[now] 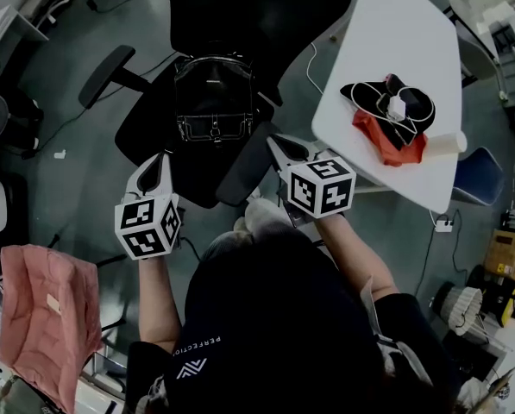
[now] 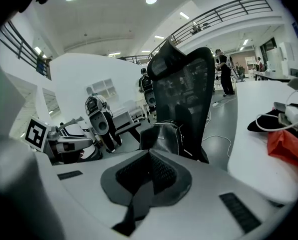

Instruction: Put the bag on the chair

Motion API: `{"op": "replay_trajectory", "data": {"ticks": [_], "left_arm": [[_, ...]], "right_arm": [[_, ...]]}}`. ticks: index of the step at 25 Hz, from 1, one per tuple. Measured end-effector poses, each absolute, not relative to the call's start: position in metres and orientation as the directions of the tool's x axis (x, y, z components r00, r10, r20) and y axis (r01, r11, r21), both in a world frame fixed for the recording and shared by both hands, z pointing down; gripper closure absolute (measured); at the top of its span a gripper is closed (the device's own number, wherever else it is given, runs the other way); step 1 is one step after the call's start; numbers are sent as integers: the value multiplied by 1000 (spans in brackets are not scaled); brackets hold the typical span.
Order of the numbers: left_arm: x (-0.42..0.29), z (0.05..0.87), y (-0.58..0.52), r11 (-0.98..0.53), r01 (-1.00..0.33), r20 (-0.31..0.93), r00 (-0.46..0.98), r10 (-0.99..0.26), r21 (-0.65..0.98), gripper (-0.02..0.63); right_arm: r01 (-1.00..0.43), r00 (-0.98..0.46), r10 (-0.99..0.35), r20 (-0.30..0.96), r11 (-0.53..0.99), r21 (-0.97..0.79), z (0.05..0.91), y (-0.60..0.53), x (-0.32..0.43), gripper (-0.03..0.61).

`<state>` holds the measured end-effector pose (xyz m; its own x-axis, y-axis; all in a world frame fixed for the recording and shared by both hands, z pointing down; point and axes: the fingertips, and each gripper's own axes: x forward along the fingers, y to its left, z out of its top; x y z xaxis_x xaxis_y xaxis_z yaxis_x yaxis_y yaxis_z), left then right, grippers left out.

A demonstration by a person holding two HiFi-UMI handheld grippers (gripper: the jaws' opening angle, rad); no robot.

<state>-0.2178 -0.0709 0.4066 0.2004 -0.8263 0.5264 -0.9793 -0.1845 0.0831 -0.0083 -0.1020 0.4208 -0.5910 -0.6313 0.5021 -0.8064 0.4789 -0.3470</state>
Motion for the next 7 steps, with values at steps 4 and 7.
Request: {"op": "replay_trajectory", "data": {"ticks": [4,7], "left_arm": [[-226,410,-60,-182,-978,527,209,-824,103,606],[-231,413,-54,-179,-976,526,216,-823,121,606]], "right_arm": [[-813,-582,-646,494,466,-348,419,-92,-12,580],[-813,-582,-648,491,470,-344,419,-85,-19,580]]}}
